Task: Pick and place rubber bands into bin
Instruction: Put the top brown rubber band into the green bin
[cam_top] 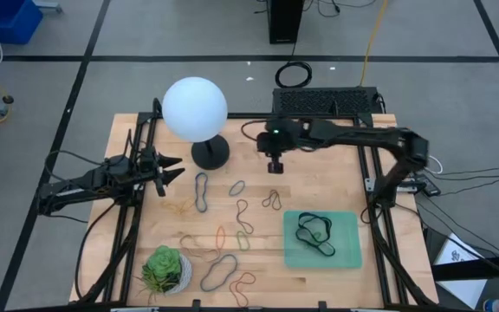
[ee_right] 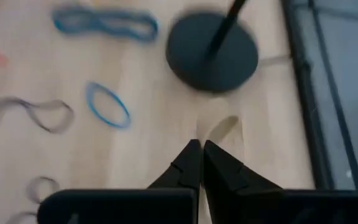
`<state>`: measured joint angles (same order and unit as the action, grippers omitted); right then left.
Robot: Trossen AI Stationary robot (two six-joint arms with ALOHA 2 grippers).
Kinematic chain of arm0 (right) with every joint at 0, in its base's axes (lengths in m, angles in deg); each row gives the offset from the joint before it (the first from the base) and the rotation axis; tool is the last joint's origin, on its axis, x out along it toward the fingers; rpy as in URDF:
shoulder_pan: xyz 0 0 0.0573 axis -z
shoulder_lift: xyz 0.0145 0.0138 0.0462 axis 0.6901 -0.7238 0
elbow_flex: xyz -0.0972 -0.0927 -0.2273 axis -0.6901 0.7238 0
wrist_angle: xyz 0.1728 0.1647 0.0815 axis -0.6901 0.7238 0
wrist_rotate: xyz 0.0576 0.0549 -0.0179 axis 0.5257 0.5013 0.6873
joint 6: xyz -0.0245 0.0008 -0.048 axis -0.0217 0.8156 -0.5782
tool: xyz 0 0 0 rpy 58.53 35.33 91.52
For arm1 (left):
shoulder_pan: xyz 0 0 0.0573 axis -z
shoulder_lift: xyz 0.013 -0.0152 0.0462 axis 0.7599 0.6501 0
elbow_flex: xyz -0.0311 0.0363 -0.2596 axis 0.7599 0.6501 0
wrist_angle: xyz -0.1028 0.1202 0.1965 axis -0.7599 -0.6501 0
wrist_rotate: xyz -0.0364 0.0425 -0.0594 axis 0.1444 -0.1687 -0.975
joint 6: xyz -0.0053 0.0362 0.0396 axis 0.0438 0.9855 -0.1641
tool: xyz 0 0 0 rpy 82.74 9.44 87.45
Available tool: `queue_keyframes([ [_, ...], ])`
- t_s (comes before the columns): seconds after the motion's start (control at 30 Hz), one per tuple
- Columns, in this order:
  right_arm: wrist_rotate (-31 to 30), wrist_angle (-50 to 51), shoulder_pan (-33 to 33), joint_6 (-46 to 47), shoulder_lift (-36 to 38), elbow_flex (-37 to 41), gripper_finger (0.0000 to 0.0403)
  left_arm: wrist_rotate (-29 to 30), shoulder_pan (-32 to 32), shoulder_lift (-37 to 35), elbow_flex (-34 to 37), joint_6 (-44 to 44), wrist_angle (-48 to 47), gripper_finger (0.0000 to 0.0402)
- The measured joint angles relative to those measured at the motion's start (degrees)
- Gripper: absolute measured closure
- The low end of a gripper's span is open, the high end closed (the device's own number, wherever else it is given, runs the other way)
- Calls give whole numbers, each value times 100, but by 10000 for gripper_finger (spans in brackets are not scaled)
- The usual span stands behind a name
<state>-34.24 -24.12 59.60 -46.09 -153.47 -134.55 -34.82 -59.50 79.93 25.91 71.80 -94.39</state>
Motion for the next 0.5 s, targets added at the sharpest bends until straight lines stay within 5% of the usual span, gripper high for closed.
queue_keyframes([
  [0.5,-15,-15,-1160,1481,3188,874,402,0,-1,2,0,0,26,190],
])
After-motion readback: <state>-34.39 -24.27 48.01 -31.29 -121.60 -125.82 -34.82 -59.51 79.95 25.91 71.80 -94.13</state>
